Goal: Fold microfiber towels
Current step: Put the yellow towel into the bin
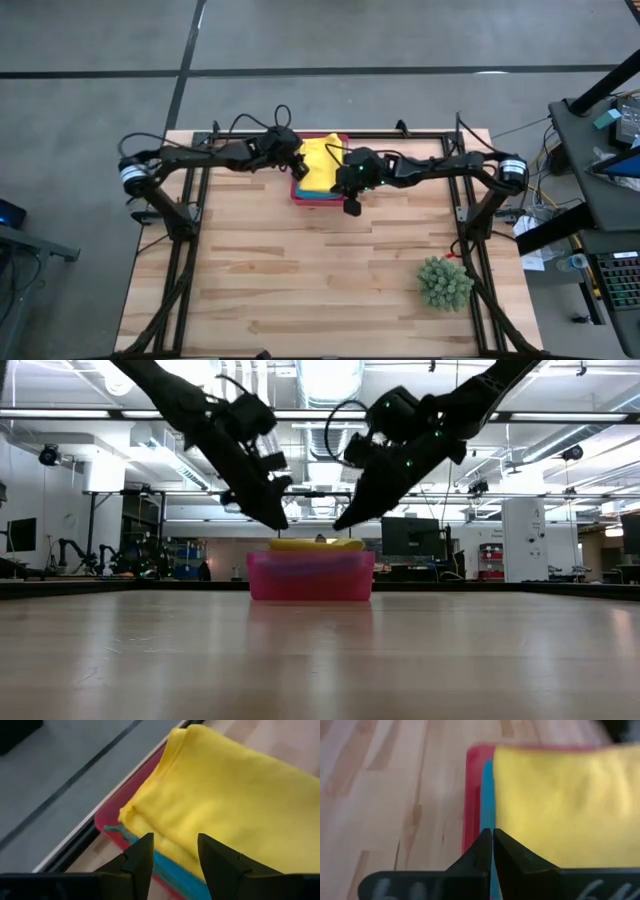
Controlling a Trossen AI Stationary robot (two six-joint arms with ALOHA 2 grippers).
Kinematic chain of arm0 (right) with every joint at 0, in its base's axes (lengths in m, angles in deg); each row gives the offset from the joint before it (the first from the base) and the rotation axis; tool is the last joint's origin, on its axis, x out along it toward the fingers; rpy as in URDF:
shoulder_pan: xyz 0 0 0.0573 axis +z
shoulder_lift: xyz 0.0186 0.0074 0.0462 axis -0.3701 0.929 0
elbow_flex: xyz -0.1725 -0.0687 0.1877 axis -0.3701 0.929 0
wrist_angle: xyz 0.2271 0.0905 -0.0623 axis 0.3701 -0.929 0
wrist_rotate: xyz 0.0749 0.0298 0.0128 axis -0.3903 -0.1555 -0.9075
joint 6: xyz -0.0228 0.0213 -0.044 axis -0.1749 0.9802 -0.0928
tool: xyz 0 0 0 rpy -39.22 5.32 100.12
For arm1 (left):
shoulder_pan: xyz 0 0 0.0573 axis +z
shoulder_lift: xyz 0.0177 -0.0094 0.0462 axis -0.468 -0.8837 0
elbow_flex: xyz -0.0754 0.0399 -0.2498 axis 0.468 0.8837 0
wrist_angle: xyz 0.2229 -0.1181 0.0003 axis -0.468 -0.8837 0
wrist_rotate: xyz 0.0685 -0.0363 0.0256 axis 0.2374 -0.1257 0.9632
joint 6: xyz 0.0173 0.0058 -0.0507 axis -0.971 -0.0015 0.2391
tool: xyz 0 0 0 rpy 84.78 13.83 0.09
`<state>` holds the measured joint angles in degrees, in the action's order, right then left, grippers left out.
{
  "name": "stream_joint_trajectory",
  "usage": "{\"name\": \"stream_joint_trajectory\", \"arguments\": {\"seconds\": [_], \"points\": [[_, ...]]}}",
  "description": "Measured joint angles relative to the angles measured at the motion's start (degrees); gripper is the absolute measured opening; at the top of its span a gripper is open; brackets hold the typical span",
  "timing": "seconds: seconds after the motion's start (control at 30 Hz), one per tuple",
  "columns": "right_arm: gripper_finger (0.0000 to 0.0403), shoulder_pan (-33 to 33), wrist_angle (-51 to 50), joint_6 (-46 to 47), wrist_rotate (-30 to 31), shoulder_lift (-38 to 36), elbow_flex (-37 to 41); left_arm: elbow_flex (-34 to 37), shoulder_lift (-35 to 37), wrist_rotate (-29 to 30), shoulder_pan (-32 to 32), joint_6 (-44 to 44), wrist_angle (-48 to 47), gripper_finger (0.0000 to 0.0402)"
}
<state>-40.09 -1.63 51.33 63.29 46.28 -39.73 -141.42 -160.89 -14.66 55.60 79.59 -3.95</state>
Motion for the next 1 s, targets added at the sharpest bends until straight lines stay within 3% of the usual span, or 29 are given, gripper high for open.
{"name": "stream_joint_trajectory", "arguments": {"seconds": [0.13, 0.33, 0.6, 0.77, 1.0], "points": [[0.0008, -1.6, 2.86, -1.99, -0.09, -1.61, -0.07, 1.25, 4.57, -3.29, -1.37, -3.22, -3.77, 0.0138], [0.0008, -6.29, 11.73, -1.38, 0.01, -0.12, -0.07, 4.84, 5.66, -12.3, -3.64, -5.69, -0.79, 0.0138], [0.0008, -11.87, 24.85, 2.41, 0.62, 5.97, -0.03, 7.57, 1.54, -12.72, -4.56, -5.41, 5.42, 0.0138], [0.0008, -13.78, 25.83, 5.26, 0.71, 8.69, -0.03, 7.55, -0.46, -12.5, -4.61, -3.77, 5.26, 0.0138], [0.0008, -14.14, 25.61, 4.83, 9.31, 10.72, -0.04, 7.55, -1.29, -12.5, -4.61, -2.35, 5.22, 0.0138]]}}
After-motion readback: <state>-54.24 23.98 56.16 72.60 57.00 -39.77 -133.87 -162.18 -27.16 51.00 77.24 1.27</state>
